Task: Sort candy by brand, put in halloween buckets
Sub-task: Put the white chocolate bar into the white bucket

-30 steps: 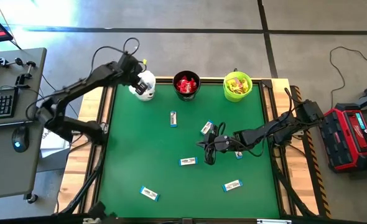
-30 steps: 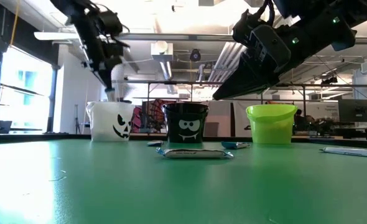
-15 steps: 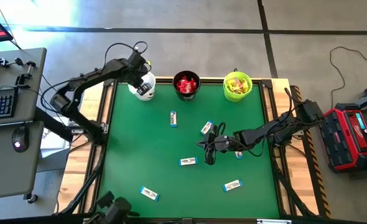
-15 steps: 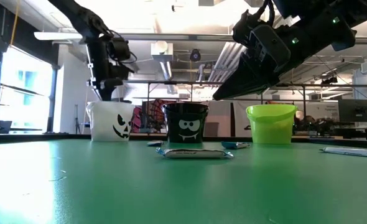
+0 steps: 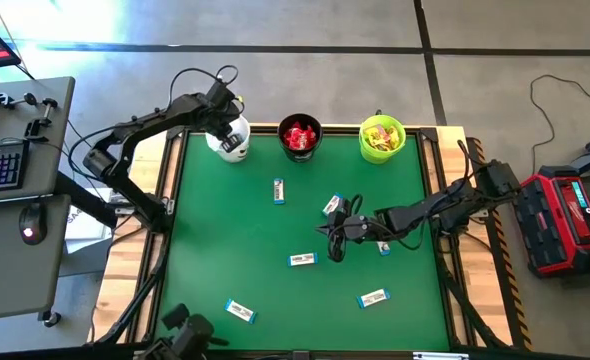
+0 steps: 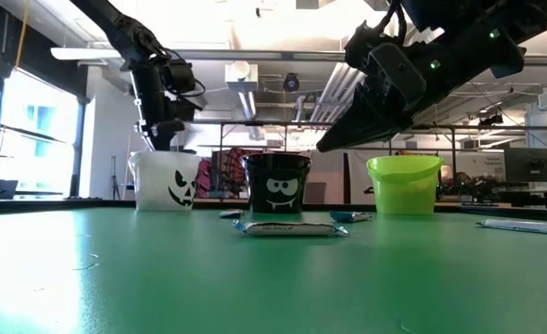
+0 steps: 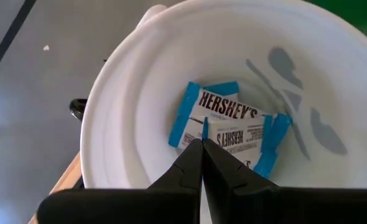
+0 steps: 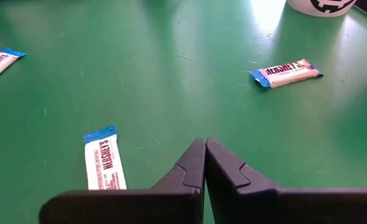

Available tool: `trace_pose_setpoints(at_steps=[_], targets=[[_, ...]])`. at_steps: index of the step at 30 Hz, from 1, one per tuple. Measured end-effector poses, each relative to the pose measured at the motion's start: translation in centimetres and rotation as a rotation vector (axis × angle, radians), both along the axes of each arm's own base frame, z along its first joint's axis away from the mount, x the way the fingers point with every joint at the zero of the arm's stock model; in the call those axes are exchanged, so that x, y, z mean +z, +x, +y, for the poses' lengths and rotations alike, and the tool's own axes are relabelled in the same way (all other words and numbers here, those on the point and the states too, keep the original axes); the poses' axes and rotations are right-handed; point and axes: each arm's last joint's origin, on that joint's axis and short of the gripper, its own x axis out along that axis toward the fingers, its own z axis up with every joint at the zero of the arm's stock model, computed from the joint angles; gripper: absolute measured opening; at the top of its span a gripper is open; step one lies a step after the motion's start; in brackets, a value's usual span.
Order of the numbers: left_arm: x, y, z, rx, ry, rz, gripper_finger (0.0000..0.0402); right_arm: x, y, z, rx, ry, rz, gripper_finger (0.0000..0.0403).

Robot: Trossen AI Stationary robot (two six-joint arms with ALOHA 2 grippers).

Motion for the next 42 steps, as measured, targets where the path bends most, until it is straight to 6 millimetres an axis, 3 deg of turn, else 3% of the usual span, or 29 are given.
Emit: trace_pose_setpoints(at_steps=[4, 11, 20, 25, 32, 42], targets=[[0.0, 0.3, -0.2, -0.024, 0.003, 0.005, 0.0016, 0.0, 0.0, -0.1, -0.002, 0.000, 0.000, 0.0000], [0.3, 0.6, -0.6, -0.037, 0.016, 0.007, 0.0081, 0.0, 0.0, -0.1, -0.004, 0.002, 0.000, 0.0000], [4.5, 0.6, -2.9, -0.084, 0.176, -0.099, 0.0126, 0.0, 0.0, -0.1, -0.003, -0.001, 0.000, 0.0001], [6.6, 1.5, -5.7, -0.201, 0.195, -0.201, 0.0127, 0.0, 0.0, 0.0, 0.007, -0.018, 0.002, 0.0007], [7.9, 4.1, -10.8, -0.417, 0.196, -0.272, 0.0127, 0.0, 0.0, 0.0, 0.006, -0.018, 0.002, 0.0062], [4.1, 7.8, -17.8, -0.648, 0.183, -0.398, 0.0127, 0.0, 0.0, 0.0, 0.004, -0.012, 0.001, 0.0113]])
